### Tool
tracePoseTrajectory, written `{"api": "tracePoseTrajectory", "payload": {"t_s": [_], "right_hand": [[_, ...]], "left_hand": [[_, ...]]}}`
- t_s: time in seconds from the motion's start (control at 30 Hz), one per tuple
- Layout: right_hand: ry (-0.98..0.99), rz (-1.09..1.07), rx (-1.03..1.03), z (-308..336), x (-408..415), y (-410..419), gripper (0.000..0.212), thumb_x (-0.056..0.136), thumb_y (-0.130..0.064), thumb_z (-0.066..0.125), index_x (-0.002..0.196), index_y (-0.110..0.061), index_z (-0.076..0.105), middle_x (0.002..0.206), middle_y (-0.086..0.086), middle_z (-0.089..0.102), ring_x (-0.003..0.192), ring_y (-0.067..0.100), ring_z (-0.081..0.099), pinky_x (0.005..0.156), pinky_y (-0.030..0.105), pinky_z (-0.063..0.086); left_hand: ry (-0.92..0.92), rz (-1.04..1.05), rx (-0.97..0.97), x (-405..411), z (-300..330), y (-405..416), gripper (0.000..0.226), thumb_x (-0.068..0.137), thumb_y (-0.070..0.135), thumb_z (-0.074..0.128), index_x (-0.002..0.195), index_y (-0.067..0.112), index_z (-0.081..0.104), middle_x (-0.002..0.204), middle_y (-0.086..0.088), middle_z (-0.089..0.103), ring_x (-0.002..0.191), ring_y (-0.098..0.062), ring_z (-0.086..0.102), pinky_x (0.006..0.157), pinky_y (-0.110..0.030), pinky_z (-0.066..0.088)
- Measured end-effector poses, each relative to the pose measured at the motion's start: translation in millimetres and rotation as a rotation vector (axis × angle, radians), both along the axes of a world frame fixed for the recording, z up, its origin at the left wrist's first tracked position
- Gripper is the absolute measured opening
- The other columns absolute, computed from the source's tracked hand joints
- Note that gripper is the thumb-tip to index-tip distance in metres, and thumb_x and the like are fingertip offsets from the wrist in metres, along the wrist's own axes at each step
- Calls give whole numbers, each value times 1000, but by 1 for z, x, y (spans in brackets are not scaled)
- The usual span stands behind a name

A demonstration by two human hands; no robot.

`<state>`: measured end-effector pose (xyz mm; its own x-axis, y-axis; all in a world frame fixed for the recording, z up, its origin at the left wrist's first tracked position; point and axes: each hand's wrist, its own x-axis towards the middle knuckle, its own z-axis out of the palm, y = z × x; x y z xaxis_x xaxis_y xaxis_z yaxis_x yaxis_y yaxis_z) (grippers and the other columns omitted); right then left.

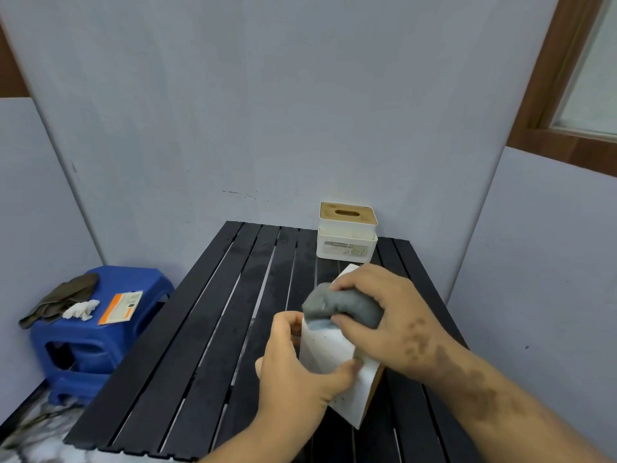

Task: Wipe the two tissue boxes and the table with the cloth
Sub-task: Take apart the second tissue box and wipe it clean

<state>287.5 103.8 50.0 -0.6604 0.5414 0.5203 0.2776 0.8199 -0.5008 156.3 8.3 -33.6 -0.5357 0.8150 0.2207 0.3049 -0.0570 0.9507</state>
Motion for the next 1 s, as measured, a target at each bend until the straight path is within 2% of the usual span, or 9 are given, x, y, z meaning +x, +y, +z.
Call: {"api": "tracePoseTrajectory", "payload": {"t_s": [0.1,0.23,0.4,0.57,0.7,0.77,0.83,0.9,1.0], "right_hand": [[29,39,-73,0,10,15,34,76,-14,84,104,-25,71,101,-16,68,100,9,65,84,17,50],[133,-232,-104,-9,20,30,34,78,-19,82,106,-30,68,105,-16,65,99,2,62,84,28,57],[3,16,74,-9,-7,-13,33,74,-20,76,106,-25,67,98,-11,60,96,7,59,83,24,49],[24,-38,-60,-6,-12,4,32,74,-38,73,105,-37,66,100,-19,63,99,7,61,90,41,51],[15,-330,-109,-8,1,44,43,68,-61,62,109,-49,58,105,-24,62,104,13,61,95,50,50],[75,-420,-174,-10,10,62,35,75,-53,70,106,-39,63,104,-14,67,99,17,64,89,45,55],[182,-430,-266,-13,18,69,23,84,-34,77,104,-30,66,98,-6,69,91,17,68,73,27,60],[252,-410,-323,-17,22,64,21,87,-25,76,105,-24,65,96,-3,69,87,12,67,61,12,53],[256,-387,-293,-26,31,54,26,88,-26,76,108,-29,61,98,0,65,80,19,65,64,25,56]], "left_hand": [[1,4,-15,1,1,-1,75,43,57,88,105,46,47,102,30,60,107,-20,57,88,-45,53],[5,-6,-23,2,4,-2,73,42,58,86,101,50,44,103,36,55,108,-20,56,87,-46,54],[-52,-29,22,3,6,-1,70,42,48,85,102,46,50,102,26,67,100,-11,64,91,-50,52],[-81,-38,37,5,5,-4,71,42,52,87,102,46,50,102,31,62,96,2,61,79,-24,53],[-39,-1,0,9,4,-4,73,41,52,88,100,48,46,104,34,57,106,-15,56,90,-45,52],[-41,3,-5,9,2,-4,73,41,51,89,100,49,46,104,33,58,108,-18,56,88,-47,54],[-39,9,-6,9,1,-4,73,42,51,89,101,49,46,104,33,58,109,-19,56,86,-46,55],[-36,17,-10,9,2,-4,73,41,52,89,100,47,46,103,33,57,108,-19,55,86,-46,55],[-37,22,-17,9,5,-4,73,41,52,89,99,46,45,102,33,57,107,-19,56,83,-45,56]]}}
